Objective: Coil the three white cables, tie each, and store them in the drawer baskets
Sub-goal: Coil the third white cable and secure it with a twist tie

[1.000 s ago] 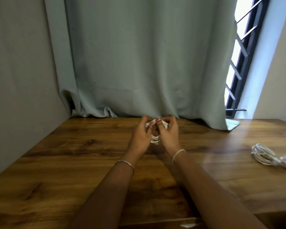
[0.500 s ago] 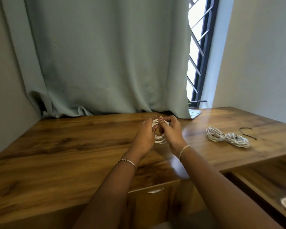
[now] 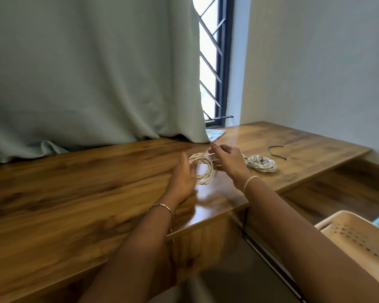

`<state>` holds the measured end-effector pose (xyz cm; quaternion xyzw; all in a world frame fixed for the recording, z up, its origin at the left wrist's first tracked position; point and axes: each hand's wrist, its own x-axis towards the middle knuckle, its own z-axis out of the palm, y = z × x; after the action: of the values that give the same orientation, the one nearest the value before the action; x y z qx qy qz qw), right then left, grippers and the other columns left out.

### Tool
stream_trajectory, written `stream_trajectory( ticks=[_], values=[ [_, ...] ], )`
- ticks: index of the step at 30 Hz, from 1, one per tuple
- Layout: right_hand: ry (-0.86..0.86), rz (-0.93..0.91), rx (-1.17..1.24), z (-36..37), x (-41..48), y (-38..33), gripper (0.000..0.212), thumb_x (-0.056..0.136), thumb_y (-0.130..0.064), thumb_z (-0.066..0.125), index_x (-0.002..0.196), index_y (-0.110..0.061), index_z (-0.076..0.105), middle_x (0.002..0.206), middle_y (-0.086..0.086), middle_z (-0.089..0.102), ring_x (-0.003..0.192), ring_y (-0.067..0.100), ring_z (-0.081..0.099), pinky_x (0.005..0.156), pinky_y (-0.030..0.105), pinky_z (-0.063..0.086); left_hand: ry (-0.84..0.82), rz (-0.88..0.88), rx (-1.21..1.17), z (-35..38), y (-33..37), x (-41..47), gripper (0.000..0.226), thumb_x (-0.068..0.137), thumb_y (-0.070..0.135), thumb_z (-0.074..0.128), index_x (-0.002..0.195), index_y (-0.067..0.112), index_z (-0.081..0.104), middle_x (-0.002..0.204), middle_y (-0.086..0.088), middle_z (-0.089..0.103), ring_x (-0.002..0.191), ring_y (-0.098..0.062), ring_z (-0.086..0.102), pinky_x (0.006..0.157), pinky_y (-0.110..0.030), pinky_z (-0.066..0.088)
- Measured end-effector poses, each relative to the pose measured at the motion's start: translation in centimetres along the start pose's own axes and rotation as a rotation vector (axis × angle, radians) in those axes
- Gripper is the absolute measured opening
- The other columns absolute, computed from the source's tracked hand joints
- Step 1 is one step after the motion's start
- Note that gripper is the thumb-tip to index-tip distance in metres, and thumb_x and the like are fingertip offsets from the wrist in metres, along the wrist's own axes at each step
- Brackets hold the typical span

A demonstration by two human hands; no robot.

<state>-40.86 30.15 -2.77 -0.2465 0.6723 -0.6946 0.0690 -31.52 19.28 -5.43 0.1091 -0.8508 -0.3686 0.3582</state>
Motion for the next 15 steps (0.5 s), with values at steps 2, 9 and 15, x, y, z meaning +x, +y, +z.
stream_trajectory(
  ticks=[2, 9, 15],
  values=[
    [0.121, -0.036, -0.022, -2.9, 1.6, 0.3, 0.025, 0.093, -0.031, 0.061, 0.078, -0.012, 0.067, 0.073, 0.006, 0.070, 0.062, 0.017, 0.064, 0.060, 0.028, 0.052, 0.008, -0.048, -0.011, 1.2, 0.0, 0.9, 0.014, 0.098, 0.010, 0.046, 0.110, 0.002, 0.046, 0.108, -0.016, 0.061, 0.098, -0.028, 0.058, 0.076, -0.028, 0.041],
    [0.617, 0.019, -0.269, -14.9, 6.6, 2.8, 0.016, 0.088, -0.025, 0.065, 0.075, -0.016, 0.067, 0.083, 0.007, 0.073, 0.080, 0.023, 0.069, 0.079, 0.041, 0.058, -0.058, -0.064, 0.003, 4.7, -1.0, 3.9, 0.005, 0.100, 0.013, 0.044, 0.103, 0.010, 0.041, 0.103, -0.013, 0.057, 0.091, -0.025, 0.056, 0.072, -0.028, 0.042],
    [0.686, 0.114, -0.590, -18.9, 7.4, 6.8, 0.014, 0.089, -0.016, 0.066, 0.100, -0.008, 0.072, 0.104, 0.011, 0.071, 0.101, 0.028, 0.064, 0.087, 0.032, 0.050, -0.045, -0.069, -0.006, 6.1, -1.9, 6.1, 0.007, 0.100, 0.010, 0.043, 0.107, 0.009, 0.042, 0.102, -0.008, 0.053, 0.093, -0.019, 0.049, 0.067, -0.022, 0.029]
  ],
)
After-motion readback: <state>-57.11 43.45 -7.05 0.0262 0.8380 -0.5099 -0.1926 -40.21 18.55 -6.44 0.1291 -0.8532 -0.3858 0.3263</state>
